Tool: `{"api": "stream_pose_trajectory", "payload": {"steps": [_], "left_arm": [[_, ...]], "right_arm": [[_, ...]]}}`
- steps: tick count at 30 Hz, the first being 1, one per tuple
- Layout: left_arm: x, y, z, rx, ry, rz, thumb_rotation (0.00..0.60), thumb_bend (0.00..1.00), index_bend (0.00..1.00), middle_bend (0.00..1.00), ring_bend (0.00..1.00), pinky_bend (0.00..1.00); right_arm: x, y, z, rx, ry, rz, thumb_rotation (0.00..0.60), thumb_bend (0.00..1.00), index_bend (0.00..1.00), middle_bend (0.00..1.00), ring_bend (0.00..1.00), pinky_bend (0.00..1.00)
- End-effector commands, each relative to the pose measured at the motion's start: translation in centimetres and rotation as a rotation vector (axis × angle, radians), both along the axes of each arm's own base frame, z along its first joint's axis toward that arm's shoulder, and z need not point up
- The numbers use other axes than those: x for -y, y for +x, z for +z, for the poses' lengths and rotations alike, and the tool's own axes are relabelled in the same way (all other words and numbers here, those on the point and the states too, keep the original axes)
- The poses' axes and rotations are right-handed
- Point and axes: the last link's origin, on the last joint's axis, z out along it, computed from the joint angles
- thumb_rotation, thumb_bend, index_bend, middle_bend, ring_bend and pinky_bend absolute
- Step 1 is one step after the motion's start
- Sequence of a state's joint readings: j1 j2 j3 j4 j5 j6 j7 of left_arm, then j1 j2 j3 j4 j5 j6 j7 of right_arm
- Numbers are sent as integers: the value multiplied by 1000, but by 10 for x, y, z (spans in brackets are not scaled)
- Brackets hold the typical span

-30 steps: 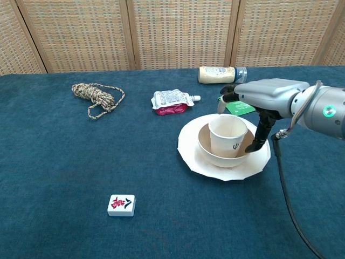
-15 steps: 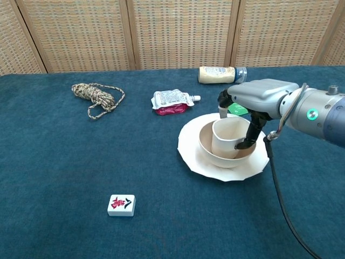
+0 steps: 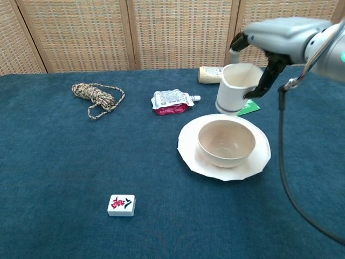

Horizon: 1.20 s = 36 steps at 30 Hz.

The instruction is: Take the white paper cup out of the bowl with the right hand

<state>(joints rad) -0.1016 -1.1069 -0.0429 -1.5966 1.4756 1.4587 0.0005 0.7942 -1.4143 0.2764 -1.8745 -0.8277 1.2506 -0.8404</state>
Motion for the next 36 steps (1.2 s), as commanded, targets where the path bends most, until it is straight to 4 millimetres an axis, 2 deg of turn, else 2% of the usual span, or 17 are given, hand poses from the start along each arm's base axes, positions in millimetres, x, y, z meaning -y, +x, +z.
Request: {"api": "stream_pose_trajectory", "payload": {"steps": [1, 8, 11, 17, 26, 29, 32, 34, 36], "left_arm": [[1, 1, 0, -1, -1, -3, 600, 22, 0, 0, 0, 0], [2, 4, -3, -12, -7, -12, 600, 23, 0, 0, 0, 0], [2, 4, -5, -16, -10, -11, 600, 22, 0, 0, 0, 0], [2, 4, -7, -21, -15, -11, 600, 23, 0, 0, 0, 0], [2, 4, -6, -20, -11, -6, 600, 22, 0, 0, 0, 0], [1, 3, -6, -21, -12, -5, 600, 22, 0, 0, 0, 0], [2, 3, -6, -21, -12, -5, 600, 22, 0, 0, 0, 0], [2, 3, -6, -20, -10, -6, 600, 22, 0, 0, 0, 0], [2, 3, -5, -20, -8, -6, 600, 22, 0, 0, 0, 0]], "right_arm": [[4, -15, 21, -5, -57, -51, 600, 387, 525, 218, 54, 188], [13, -74, 33, -68, -79, -205, 600, 383, 527, 215, 55, 188], [14, -101, 29, -79, -62, -271, 600, 382, 527, 213, 55, 188], [14, -137, 18, -104, -26, -358, 600, 376, 526, 202, 54, 188], [14, -158, 8, -125, -10, -400, 600, 294, 460, 138, 52, 178], [13, -162, 8, -134, -15, -404, 600, 260, 389, 84, 29, 147], [12, -163, 11, -141, -26, -402, 600, 231, 271, 19, 2, 101], [10, -163, 16, -158, -44, -391, 600, 218, 194, 0, 0, 77], [6, -162, 29, -171, -89, -369, 600, 214, 166, 0, 0, 71]]}}
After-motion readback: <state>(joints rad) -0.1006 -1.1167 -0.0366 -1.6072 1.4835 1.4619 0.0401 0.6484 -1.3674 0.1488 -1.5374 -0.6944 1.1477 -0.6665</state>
